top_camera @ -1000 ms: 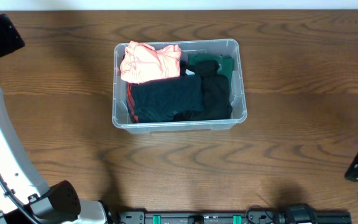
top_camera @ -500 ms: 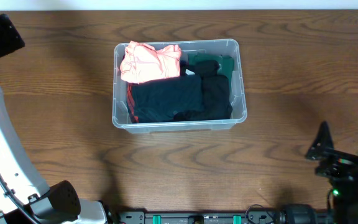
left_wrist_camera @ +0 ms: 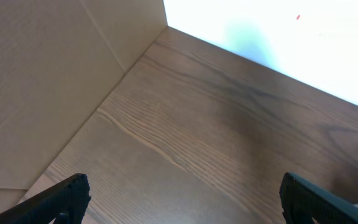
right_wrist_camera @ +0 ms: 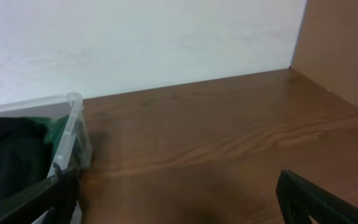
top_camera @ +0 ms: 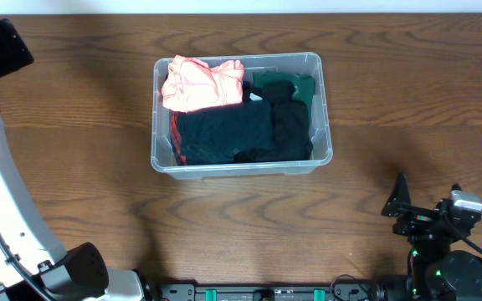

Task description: Pack container

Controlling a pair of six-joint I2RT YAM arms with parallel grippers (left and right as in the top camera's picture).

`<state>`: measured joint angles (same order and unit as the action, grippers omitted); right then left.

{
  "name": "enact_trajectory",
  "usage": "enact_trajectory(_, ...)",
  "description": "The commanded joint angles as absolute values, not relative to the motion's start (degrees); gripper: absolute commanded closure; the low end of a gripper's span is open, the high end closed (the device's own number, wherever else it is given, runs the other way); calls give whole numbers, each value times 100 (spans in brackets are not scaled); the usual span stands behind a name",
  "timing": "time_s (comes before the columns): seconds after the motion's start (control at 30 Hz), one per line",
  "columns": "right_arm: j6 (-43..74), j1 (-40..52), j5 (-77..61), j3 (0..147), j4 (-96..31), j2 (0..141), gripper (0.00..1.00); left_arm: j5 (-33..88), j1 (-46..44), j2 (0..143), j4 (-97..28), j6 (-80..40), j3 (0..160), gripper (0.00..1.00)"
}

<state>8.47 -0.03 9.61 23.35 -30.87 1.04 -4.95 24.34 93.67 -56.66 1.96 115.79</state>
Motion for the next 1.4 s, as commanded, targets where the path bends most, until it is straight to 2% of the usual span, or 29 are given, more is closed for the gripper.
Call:
enact_trajectory(0.0,762,27,827,2121,-3059,32,1,-563,2458,9411,-5675,233,11550,2)
enact_trajectory(0.53,764,119,834,709,-2477,32,1,-563,2458,9411,-5675,233,11552,2)
enact_trajectory(1.37,764,115,854,681,-2314,34,1,-563,2458,9411,-5675,233,11550,2)
